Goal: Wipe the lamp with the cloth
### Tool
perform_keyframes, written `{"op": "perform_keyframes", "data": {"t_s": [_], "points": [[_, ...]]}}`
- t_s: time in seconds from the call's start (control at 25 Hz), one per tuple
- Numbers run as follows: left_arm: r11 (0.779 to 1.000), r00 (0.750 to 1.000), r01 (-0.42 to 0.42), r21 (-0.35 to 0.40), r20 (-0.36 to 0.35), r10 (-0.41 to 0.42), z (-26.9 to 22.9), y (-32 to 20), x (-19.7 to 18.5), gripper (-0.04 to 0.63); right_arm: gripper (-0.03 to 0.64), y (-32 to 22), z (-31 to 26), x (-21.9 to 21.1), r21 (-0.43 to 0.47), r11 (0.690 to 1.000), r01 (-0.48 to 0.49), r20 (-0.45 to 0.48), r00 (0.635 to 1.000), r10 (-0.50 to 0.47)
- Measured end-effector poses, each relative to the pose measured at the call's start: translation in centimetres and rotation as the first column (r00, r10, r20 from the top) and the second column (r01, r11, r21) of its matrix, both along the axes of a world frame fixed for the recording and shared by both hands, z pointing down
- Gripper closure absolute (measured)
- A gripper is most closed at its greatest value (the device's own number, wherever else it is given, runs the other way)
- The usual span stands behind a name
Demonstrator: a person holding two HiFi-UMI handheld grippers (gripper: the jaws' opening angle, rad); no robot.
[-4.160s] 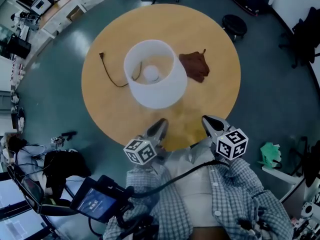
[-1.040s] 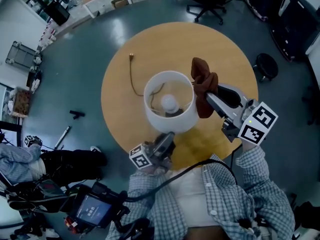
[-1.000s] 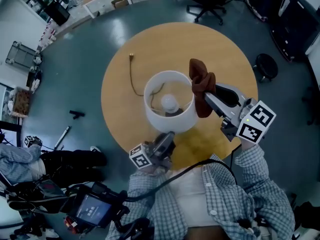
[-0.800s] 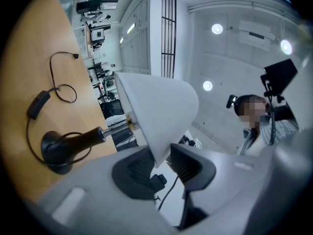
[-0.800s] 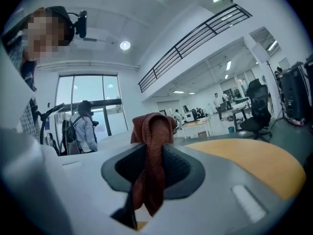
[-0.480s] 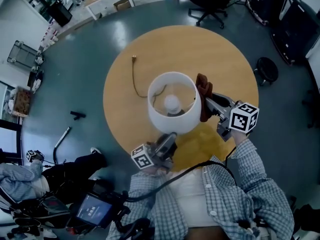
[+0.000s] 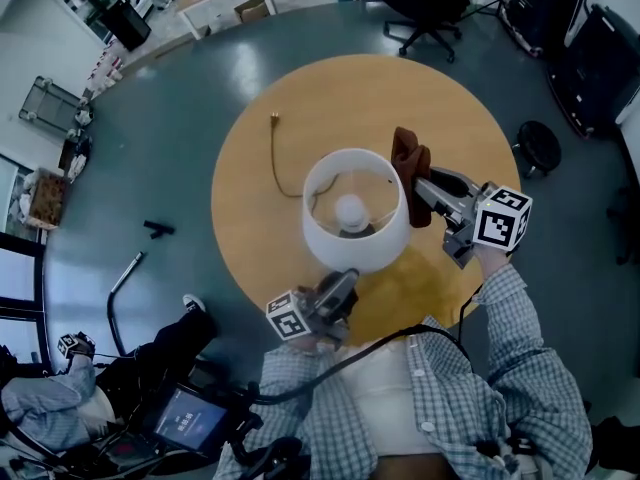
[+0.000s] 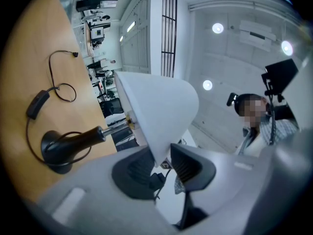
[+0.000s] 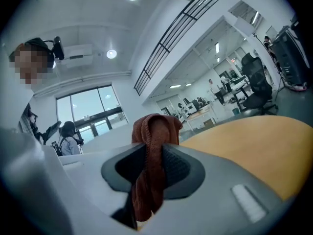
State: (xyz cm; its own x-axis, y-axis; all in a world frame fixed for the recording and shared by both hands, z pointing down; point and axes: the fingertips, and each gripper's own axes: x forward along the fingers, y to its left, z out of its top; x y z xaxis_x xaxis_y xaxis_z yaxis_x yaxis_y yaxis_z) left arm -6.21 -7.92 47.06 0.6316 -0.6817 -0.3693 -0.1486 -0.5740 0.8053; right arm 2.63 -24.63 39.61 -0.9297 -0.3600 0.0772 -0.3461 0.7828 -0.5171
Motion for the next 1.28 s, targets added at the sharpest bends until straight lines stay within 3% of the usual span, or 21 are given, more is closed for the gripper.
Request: {"op": "perform_keyframes", "data": {"t_s": [0.2,0.36,0.52,0.76,0.96,1.12,1.28], "points": [[1.0,1.0,0.002,-0.009,0.004,-0.002,0.0,0.0,0.2,0.489,0.515,-2.8,-5.7,-2.2,0.068,0.996,0.06,0.081,0.995,-0.065],[1.0,1.0,0.004,-0.007,0.005,-0.004,0.3,-0.1,0.1,0.489,0.515,-4.5,-6.5,-4.4,0.085,0.988,0.126,0.071,0.989,-0.132],[1.0,1.0,0.007,-0.006,0.013,-0.007,0.7,-0.1,0.3,0.489,0.515,-5.5,-3.7,-6.0,-0.013,0.978,0.207,0.095,0.974,-0.205],[1.0,1.0,0.015,-0.004,0.017,-0.015,1.3,-0.6,0.8,0.489,0.515,-6.2,4.6,-6.2,-0.157,0.954,0.254,-0.017,0.966,-0.26],[1.0,1.0,0.02,-0.003,0.015,-0.02,1.9,-0.3,0.2,0.489,0.515,-5.9,5.9,-6.6,-0.18,0.944,0.276,-0.019,0.959,-0.284],[1.0,1.0,0.024,-0.002,0.011,-0.024,1.5,-0.4,-0.2,0.489,0.515,-5.6,4.5,-7.8,-0.131,0.919,0.373,-0.082,0.919,-0.385],[1.0,1.0,0.025,-0.006,0.01,-0.025,0.5,-0.3,-0.2,0.489,0.515,-5.0,2.7,-9.4,-0.087,0.847,0.525,-0.195,0.825,-0.531]]}}
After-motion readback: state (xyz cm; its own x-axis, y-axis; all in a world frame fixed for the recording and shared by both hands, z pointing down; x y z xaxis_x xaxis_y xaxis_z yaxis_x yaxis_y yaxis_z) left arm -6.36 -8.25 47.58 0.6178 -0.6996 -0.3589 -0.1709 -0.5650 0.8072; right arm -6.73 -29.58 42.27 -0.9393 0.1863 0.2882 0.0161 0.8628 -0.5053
